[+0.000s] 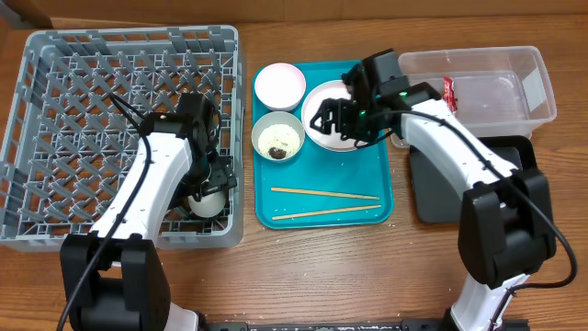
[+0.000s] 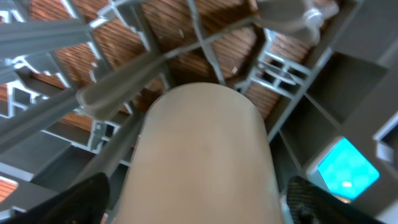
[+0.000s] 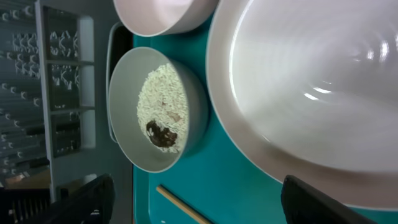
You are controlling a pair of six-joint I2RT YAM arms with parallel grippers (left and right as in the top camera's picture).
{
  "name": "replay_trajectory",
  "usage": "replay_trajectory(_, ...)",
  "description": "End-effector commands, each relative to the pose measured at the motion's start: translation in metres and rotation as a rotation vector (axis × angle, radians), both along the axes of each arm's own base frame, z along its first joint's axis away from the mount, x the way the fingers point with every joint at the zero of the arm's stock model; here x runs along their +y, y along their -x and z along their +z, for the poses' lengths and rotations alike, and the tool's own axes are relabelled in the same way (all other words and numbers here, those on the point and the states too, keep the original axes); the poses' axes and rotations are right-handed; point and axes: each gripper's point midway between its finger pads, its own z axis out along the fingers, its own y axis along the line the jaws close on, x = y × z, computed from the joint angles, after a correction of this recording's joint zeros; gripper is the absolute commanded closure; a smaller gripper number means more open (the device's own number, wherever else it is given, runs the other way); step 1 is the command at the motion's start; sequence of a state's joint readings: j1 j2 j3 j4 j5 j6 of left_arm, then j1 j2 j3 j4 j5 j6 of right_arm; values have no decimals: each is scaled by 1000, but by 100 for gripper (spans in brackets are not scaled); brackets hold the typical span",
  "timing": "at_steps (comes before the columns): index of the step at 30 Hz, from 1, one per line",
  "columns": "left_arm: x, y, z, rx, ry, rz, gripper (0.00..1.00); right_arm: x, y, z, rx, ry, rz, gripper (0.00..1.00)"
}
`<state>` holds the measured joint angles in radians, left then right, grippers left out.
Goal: Sort waste into correct bins and load items into the dishwasher
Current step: 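Place the paper cup upside down in the dish rack with left gripper, then grasp the rice bowl with the right gripper and lift it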
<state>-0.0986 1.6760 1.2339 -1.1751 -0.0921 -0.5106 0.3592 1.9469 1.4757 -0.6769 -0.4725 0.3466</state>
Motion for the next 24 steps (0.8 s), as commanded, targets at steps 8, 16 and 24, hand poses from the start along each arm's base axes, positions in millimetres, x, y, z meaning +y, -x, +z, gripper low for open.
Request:
replay_trajectory(8, -1, -30, 39, -115, 0, -19, 5, 24, 0, -1, -90, 145, -48, 23)
replay_trajectory(16, -18, -74, 112, -317, 76, -118, 9, 28, -3, 1, -88, 135, -106, 25)
replay_trajectory(24, -37, -114, 158, -521, 147, -198, 12, 31, -8, 3, -96, 131, -166, 31)
